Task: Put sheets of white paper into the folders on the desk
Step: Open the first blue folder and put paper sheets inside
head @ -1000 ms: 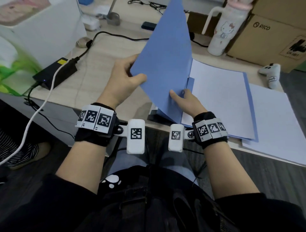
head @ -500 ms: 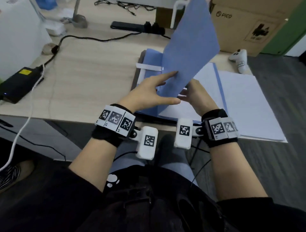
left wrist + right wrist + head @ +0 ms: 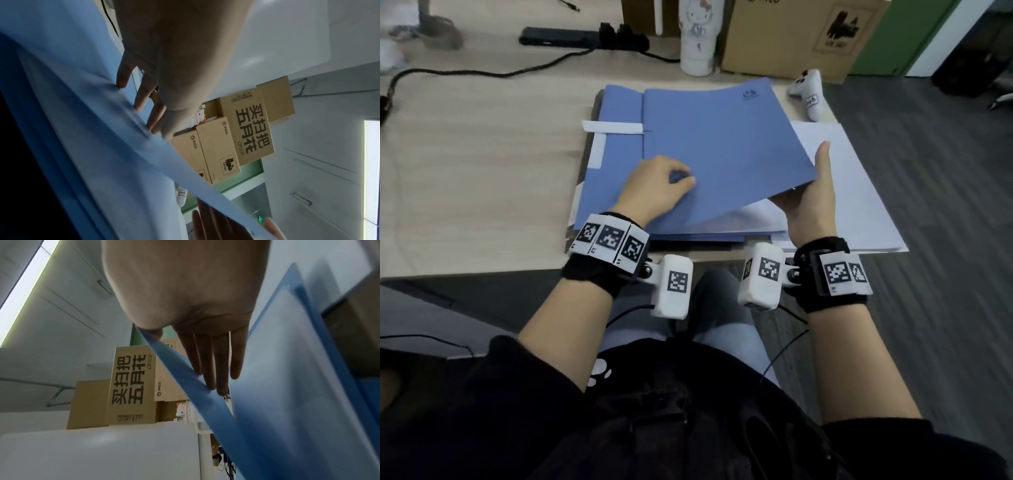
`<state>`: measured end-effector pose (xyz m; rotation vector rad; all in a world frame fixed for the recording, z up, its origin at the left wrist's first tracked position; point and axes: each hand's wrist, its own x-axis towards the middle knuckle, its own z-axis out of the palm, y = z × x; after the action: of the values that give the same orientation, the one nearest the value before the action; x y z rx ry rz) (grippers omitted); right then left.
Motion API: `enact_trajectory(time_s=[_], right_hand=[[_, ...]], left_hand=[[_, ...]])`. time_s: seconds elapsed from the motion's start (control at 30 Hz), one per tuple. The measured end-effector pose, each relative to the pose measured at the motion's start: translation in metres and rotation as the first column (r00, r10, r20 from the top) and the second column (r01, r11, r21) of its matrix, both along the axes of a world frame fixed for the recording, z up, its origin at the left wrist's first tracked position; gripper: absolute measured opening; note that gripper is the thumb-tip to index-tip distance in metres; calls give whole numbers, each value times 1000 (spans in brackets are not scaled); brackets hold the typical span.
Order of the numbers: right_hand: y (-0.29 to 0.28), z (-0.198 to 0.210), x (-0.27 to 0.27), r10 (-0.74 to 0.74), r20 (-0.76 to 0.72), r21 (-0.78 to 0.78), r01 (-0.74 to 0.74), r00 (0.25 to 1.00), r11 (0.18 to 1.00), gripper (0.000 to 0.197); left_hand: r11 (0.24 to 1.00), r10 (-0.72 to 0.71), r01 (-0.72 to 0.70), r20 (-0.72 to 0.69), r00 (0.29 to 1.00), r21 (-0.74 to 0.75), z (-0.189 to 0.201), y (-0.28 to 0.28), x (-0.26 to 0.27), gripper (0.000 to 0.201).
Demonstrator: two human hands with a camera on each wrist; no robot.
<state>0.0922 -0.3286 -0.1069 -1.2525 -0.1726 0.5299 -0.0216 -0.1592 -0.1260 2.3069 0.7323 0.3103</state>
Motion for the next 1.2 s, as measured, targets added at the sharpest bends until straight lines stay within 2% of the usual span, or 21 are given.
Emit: enact_trajectory(time_s=[0.07, 0.2, 0.37, 0.43, 0.6, 0.7, 0.8, 0.87, 0.97, 1.07, 1.13, 1.2], right_hand=[[-6, -5, 6, -66, -12, -49, 65, 998, 997, 43], [-15, -16, 16, -161, 30, -161, 164, 986, 973, 12], [-18, -29, 25, -291, 113, -250, 310, 950, 917, 18], [-14, -32, 29, -307, 116, -259, 327, 945, 909, 19], [-3, -28, 38, -244, 225, -351, 312, 943, 883, 22], [10, -25, 42, -116, 227, -443, 209, 967, 872, 38], [20, -24, 45, 34, 191, -550, 78, 981, 832, 49], [26, -22, 46, 123, 182, -593, 9, 976, 805, 40], [32, -22, 48, 131, 191, -601, 10, 973, 799, 35], [37, -20, 44, 114, 227, -626, 55, 967, 778, 46], [39, -20, 40, 86, 252, -615, 91, 964, 783, 53], [40, -21, 39, 56, 250, -601, 110, 967, 792, 56]], left_hand=[[997, 60, -59, -33, 998, 41, -3, 0, 4, 27], [989, 127, -122, -55, 990, 78, -5, 1, 9, 38], [984, 162, -158, -42, 986, 83, -8, 6, 14, 39], [982, 172, -168, -48, 984, 88, -10, 9, 16, 37], [964, 233, -224, -52, 971, 141, -11, 18, 19, 33], [933, 332, -310, -107, 937, 183, -9, 22, 21, 37], [910, 399, -355, -216, 891, 214, -6, 22, 22, 51], [914, 401, -367, -254, 880, 171, -6, 26, 25, 55], [912, 409, -404, -259, 875, 74, -5, 30, 31, 56], [886, 444, -463, -228, 866, -31, -5, 37, 37, 48], [860, 476, -492, -136, 869, -132, -6, 43, 37, 37], [816, 498, -452, 42, 866, -360, -5, 44, 36, 31]])
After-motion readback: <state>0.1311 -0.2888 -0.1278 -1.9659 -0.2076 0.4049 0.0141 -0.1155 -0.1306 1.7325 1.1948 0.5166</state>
